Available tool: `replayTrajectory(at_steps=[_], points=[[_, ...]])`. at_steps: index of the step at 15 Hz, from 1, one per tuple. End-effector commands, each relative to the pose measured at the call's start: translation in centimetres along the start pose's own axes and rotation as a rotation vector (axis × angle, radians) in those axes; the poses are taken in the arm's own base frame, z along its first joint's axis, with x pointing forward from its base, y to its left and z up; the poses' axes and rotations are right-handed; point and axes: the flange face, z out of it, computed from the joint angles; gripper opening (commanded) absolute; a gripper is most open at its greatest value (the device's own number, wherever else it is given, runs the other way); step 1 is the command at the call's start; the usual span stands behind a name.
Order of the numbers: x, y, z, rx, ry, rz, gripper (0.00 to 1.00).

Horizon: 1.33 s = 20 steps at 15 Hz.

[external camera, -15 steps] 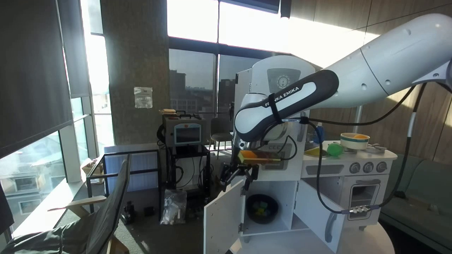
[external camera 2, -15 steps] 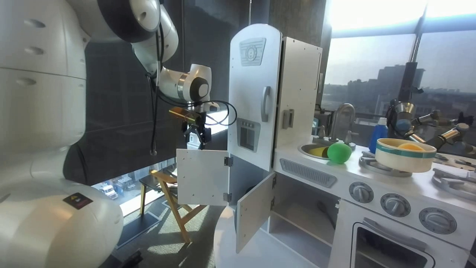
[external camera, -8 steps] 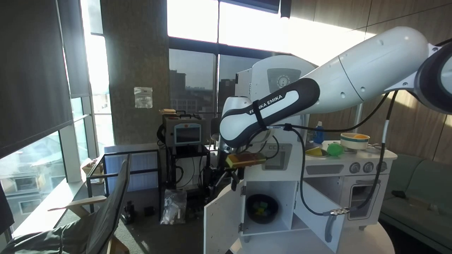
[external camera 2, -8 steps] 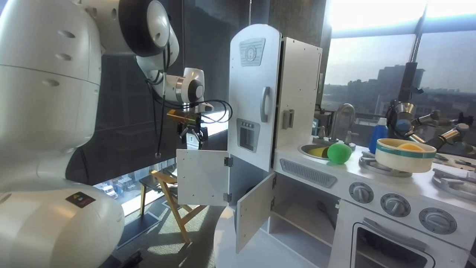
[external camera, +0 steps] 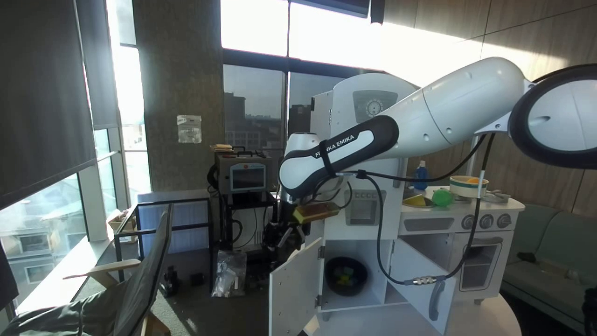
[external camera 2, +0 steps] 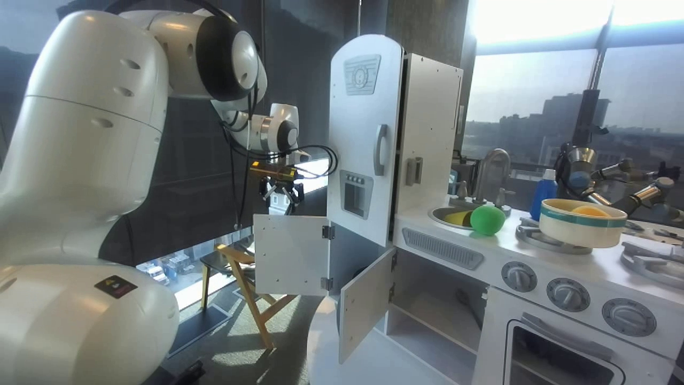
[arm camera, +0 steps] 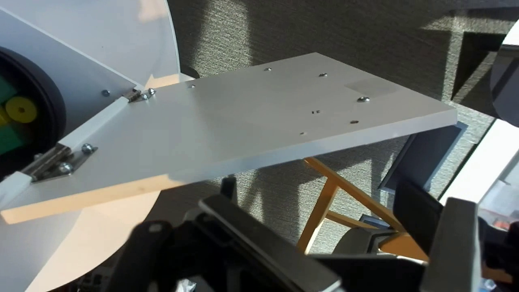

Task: Close all three cabinet doors

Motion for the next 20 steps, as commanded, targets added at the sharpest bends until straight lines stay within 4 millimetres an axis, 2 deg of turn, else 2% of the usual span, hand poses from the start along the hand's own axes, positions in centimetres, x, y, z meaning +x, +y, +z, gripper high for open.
replayTrajectory(at_steps=[1, 10, 15, 20], points=[[1.7, 0.5, 0.2, 0.020, -0.012, -0.049, 1.00], [-0.2, 1.6, -0.5, 0.065, -0.165, 0.033, 1.00], [-1.3, 5.1, 0.5, 0.057, -0.178, 0.100, 1.00], [-3.5, 7.6, 1.4, 0.072, -0.188, 0.172, 1.00]])
